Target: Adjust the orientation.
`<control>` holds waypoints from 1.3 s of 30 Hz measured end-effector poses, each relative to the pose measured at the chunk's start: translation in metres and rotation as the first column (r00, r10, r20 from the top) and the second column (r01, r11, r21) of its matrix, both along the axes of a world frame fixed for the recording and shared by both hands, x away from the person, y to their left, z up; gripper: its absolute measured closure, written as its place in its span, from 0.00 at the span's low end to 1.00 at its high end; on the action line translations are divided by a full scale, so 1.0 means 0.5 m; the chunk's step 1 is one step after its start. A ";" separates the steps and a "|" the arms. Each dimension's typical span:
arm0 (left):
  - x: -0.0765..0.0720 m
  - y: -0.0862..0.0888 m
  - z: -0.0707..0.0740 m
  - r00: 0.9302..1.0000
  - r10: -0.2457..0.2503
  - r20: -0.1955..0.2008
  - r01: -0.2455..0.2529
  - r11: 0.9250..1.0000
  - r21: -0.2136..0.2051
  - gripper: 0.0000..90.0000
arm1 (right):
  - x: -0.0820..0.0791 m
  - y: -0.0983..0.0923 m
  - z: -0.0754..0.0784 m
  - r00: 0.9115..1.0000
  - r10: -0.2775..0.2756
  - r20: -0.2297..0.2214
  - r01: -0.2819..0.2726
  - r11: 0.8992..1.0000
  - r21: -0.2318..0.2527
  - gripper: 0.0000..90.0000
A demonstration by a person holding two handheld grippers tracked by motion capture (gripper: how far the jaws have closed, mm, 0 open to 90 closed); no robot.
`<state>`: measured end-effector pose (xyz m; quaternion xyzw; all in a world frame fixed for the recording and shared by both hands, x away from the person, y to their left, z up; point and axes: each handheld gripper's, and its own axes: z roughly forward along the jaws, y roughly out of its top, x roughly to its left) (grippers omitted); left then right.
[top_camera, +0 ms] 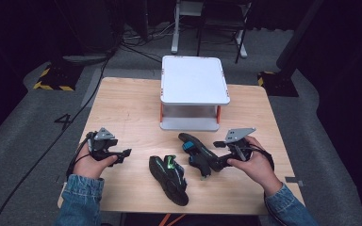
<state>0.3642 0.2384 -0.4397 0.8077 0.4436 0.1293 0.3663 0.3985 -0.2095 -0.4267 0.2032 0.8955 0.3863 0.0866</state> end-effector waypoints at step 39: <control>0.005 -0.001 -0.016 1.000 0.005 -0.031 -0.005 1.000 -0.008 0.33 | 0.020 -0.041 -0.010 0.978 -0.199 -0.067 0.202 0.979 0.035 0.64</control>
